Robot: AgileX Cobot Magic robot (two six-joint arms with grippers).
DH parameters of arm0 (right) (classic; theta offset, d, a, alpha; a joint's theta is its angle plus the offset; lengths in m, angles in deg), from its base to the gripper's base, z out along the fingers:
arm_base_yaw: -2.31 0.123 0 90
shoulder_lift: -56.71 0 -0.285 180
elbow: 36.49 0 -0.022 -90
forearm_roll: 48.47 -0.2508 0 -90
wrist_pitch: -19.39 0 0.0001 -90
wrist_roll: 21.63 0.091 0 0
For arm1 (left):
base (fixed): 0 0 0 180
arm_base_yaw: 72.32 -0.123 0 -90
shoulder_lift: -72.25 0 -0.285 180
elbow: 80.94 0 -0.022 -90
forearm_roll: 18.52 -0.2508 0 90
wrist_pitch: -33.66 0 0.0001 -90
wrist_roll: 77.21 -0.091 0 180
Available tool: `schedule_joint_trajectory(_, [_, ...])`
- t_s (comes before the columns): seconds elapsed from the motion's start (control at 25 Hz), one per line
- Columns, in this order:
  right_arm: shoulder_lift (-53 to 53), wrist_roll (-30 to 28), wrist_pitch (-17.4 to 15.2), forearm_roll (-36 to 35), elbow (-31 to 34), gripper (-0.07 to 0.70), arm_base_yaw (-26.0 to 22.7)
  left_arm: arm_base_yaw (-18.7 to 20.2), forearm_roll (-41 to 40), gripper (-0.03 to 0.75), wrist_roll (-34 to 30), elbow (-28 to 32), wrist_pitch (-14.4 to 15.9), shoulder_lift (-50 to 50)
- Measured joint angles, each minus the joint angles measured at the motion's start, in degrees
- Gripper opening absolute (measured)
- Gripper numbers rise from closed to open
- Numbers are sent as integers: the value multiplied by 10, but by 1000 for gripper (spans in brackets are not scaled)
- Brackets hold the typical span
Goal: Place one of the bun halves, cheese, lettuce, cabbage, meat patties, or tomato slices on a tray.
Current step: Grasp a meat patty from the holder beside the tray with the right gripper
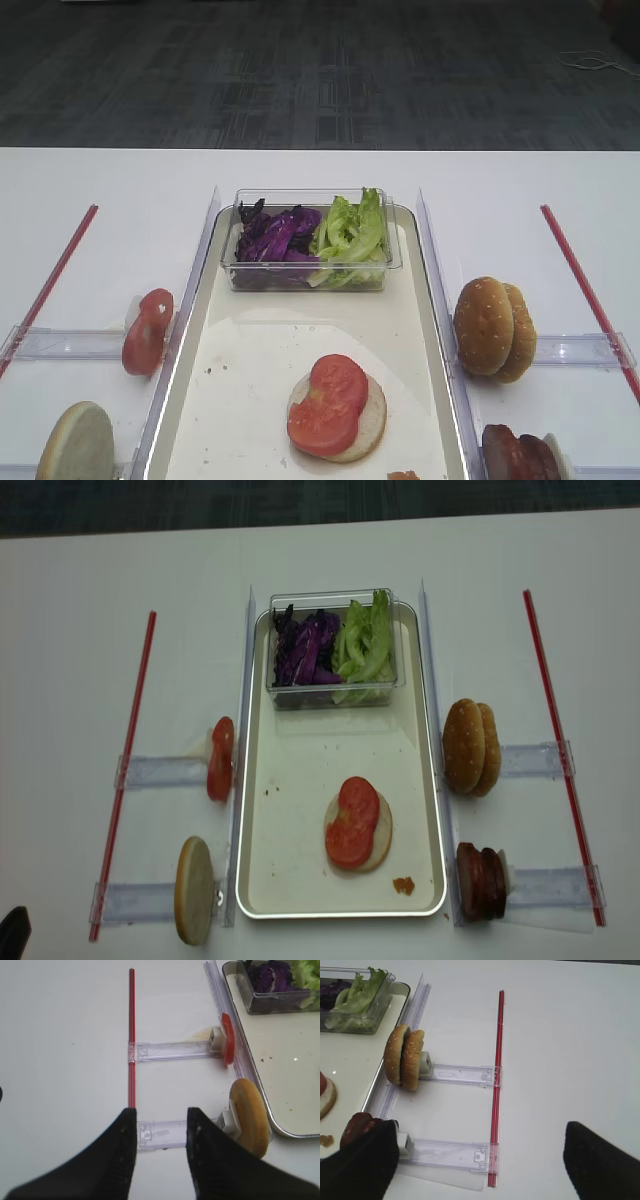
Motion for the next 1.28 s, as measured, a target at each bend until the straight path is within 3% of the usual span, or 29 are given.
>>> schedule_joint_trajectory(0.88, [0, -15, -1, -13, 0, 616, 0, 0, 0, 235, 0, 0, 0, 0])
schedule_joint_trajectory(1.16, [-98, 5, -67, -11, -45, 597, 0, 0, 0, 235, 0, 0, 0, 0])
schedule_joint_trajectory(1.28, [-158, 27, -78, -12, -80, 573, 0, 0, 0, 235, 0, 0, 0, 0])
